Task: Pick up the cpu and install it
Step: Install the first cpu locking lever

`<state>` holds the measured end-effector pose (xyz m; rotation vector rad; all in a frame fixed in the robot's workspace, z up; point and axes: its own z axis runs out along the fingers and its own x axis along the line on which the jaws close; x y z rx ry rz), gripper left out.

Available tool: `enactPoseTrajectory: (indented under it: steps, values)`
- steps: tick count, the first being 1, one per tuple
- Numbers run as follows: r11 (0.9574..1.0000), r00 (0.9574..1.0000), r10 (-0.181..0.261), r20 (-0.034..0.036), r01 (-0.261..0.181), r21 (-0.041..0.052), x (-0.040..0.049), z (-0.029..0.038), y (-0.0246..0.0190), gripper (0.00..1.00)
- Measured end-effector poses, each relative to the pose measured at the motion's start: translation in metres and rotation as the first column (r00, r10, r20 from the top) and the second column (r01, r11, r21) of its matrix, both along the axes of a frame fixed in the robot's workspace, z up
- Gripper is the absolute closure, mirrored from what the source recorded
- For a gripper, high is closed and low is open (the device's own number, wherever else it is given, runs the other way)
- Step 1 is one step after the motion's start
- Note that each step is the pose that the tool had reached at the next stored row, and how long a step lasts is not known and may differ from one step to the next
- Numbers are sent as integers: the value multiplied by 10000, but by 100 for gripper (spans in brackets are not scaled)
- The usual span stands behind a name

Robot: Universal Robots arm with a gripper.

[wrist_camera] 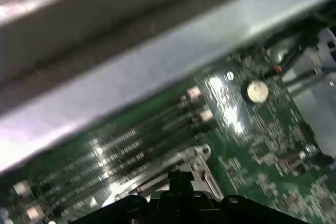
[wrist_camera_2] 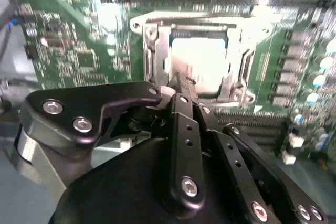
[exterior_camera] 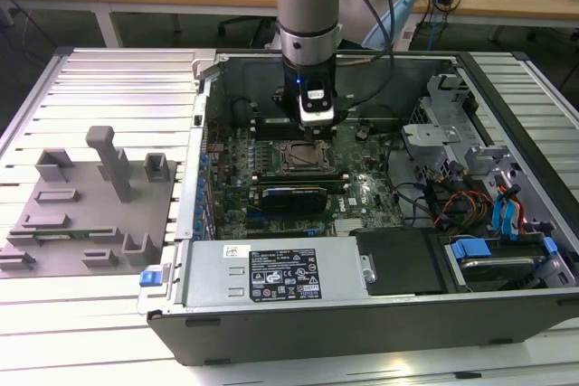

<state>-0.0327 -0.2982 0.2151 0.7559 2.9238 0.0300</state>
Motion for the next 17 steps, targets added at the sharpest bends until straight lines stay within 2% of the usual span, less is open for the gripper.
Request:
enactPoseTrajectory:
  steps: [1,5,8,13,17]
  values:
    - [9987,10000,0,-21,-1,-508,0,0,-1,89]
    - [9973,10000,-1,-22,-1,-740,0,0,-1,89]
    - [9971,10000,1,-23,-3,-759,0,42,-2,89]
    - [9971,10000,1,-22,-3,-758,0,206,-1,89]
    - [9971,10000,4,-22,-6,-758,0,207,-1,89]
